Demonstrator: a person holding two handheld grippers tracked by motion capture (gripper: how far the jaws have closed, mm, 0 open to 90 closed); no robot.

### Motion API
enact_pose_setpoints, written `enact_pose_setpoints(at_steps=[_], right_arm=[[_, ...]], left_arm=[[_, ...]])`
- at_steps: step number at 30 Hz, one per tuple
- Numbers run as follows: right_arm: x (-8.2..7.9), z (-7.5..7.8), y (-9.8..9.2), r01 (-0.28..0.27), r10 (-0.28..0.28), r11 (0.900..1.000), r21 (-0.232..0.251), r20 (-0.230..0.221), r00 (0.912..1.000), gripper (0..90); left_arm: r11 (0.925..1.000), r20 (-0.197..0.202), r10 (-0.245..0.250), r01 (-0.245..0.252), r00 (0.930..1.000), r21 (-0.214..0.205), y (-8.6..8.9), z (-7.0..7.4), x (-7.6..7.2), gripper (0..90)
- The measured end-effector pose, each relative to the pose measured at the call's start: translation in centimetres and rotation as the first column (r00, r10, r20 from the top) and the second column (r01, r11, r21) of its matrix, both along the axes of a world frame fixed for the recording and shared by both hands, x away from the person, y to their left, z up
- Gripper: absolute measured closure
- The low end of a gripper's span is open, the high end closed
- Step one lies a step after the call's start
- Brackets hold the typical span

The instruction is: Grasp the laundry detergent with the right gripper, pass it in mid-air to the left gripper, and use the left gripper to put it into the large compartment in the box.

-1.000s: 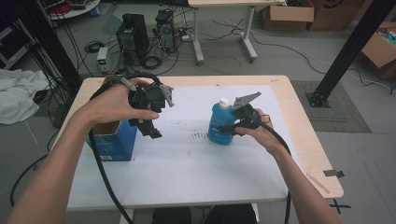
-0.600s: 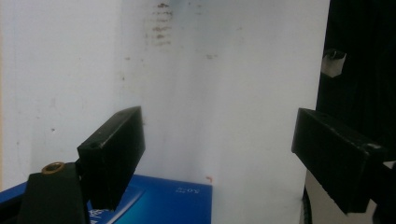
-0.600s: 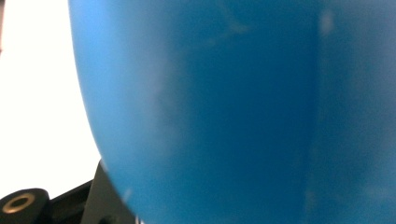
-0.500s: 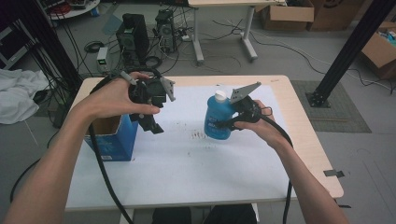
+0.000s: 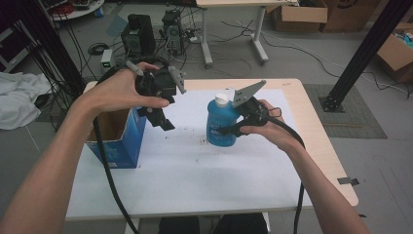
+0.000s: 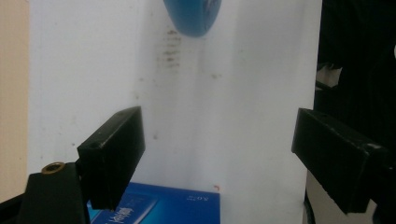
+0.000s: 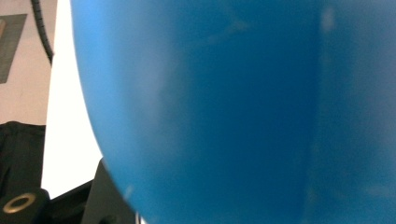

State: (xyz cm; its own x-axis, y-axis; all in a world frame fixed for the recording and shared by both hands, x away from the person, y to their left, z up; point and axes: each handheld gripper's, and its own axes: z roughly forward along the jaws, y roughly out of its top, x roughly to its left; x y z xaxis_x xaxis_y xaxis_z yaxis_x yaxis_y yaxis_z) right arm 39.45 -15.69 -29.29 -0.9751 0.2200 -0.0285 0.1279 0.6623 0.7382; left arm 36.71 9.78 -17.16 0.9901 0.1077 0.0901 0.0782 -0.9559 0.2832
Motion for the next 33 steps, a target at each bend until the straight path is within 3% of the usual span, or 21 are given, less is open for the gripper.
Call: enact_pose_setpoints(at_steps=[20, 33], right_arm=[[-1.7, 0.3, 2.0, -0.071, 0.071, 0.9971, -0.027, 0.018, 0.9973, 45.2], [-2.5, 0.2, 3.2, -0.120, 0.120, 0.9927, -0.012, 0.003, 0.9928, 45.1]], left_arm=[[0.9975, -0.007, -0.043, 0.043, 0.9990, -0.057, -2.0, 1.1, 0.7, 17.7], [0.9925, -0.037, -0.098, 0.095, 0.9945, -0.077, -3.8, -0.2, 0.6, 17.7]])
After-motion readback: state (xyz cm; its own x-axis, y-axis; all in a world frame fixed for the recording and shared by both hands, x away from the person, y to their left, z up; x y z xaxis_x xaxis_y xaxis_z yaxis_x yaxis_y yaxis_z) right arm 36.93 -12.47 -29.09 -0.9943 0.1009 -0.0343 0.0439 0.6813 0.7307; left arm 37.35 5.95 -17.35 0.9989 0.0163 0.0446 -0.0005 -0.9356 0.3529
